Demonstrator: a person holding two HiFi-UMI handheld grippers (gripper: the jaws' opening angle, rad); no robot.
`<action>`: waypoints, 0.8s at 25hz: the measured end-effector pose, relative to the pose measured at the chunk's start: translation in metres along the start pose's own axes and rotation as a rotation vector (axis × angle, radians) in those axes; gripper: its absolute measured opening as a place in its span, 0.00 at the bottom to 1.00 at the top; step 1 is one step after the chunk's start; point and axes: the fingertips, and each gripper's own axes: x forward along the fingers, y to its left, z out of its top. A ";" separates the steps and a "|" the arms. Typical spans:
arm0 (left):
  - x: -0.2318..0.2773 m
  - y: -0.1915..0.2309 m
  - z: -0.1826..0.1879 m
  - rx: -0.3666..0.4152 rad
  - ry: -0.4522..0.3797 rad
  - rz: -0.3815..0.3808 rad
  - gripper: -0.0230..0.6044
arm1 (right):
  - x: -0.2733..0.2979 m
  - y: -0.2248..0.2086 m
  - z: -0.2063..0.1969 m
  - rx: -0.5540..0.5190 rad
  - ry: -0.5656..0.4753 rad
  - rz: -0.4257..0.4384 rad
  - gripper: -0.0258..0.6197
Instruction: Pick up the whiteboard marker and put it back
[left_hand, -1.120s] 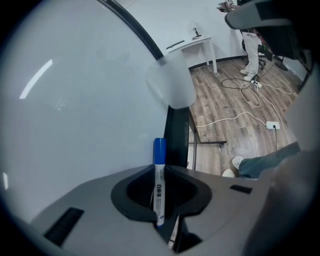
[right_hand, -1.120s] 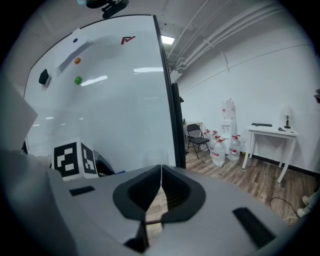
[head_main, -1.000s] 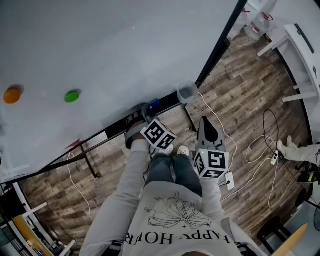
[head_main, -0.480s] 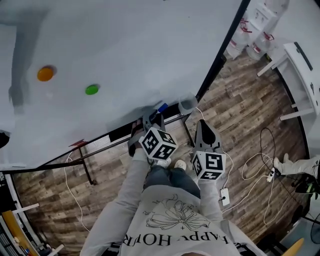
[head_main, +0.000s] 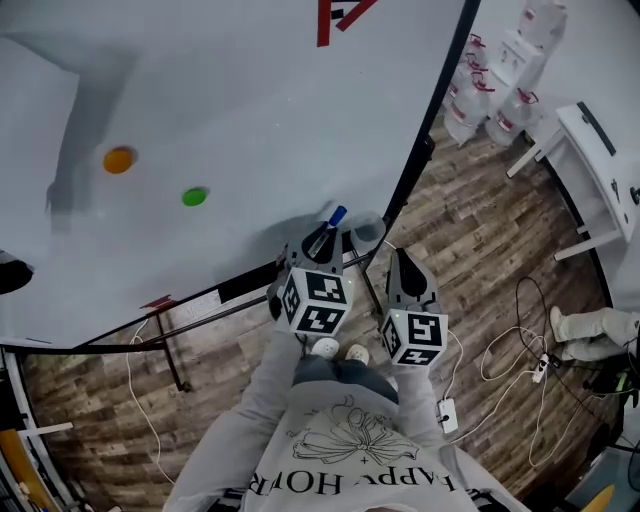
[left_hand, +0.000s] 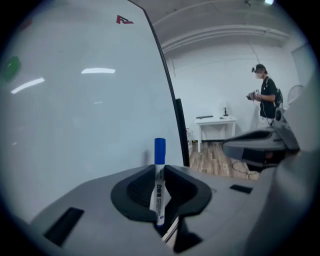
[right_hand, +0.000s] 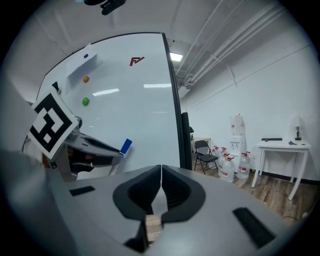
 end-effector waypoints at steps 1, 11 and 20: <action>-0.001 -0.001 0.008 -0.023 -0.029 -0.005 0.13 | 0.000 -0.001 0.002 -0.001 -0.004 -0.002 0.05; 0.015 -0.016 0.057 -0.217 -0.243 -0.091 0.13 | -0.005 -0.022 0.006 0.005 -0.022 -0.047 0.05; 0.047 -0.041 0.060 -0.307 -0.352 -0.158 0.13 | -0.006 -0.045 -0.001 0.014 -0.005 -0.083 0.05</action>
